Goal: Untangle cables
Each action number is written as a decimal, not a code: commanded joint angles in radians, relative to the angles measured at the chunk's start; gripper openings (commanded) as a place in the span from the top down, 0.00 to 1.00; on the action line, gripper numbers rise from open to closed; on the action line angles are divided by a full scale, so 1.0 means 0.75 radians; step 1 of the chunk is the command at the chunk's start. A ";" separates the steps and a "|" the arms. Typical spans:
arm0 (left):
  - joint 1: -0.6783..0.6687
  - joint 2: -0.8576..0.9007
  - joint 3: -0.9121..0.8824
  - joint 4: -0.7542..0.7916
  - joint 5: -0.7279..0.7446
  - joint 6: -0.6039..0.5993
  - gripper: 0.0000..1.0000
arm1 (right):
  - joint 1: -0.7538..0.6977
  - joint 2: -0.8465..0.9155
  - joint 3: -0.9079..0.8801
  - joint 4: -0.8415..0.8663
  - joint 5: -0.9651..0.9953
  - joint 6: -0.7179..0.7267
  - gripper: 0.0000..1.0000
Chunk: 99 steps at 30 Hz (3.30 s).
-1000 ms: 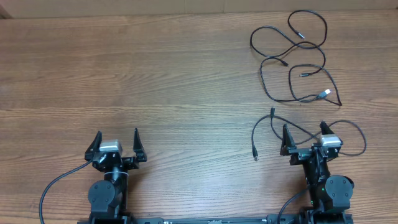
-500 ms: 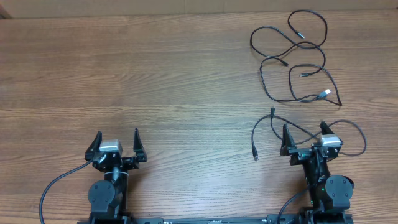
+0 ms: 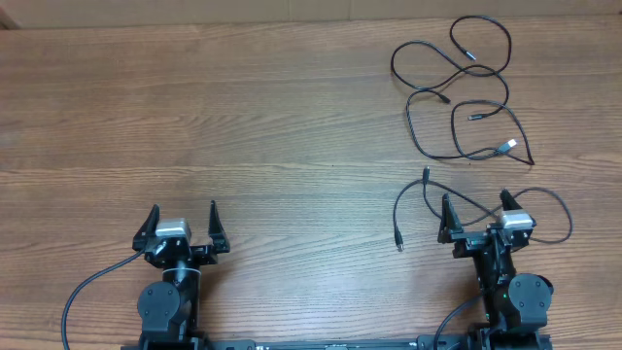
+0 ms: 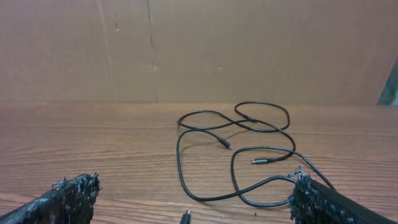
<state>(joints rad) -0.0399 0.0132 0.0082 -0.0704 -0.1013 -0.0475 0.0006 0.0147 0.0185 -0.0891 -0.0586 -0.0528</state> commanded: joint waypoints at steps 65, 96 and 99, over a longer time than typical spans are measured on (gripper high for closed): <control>-0.009 -0.012 -0.004 -0.001 0.006 0.034 0.00 | -0.003 -0.016 -0.014 0.007 0.041 0.019 0.00; -0.009 -0.012 -0.004 -0.001 0.006 0.034 0.00 | -0.003 -0.016 -0.014 0.007 0.041 0.019 0.00; -0.009 -0.012 -0.004 -0.001 0.006 0.034 0.01 | -0.003 -0.016 -0.014 0.007 0.041 0.019 0.00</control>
<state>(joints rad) -0.0399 0.0132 0.0082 -0.0704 -0.1013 -0.0475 0.0006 0.0147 0.0185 -0.0898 -0.0364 -0.0307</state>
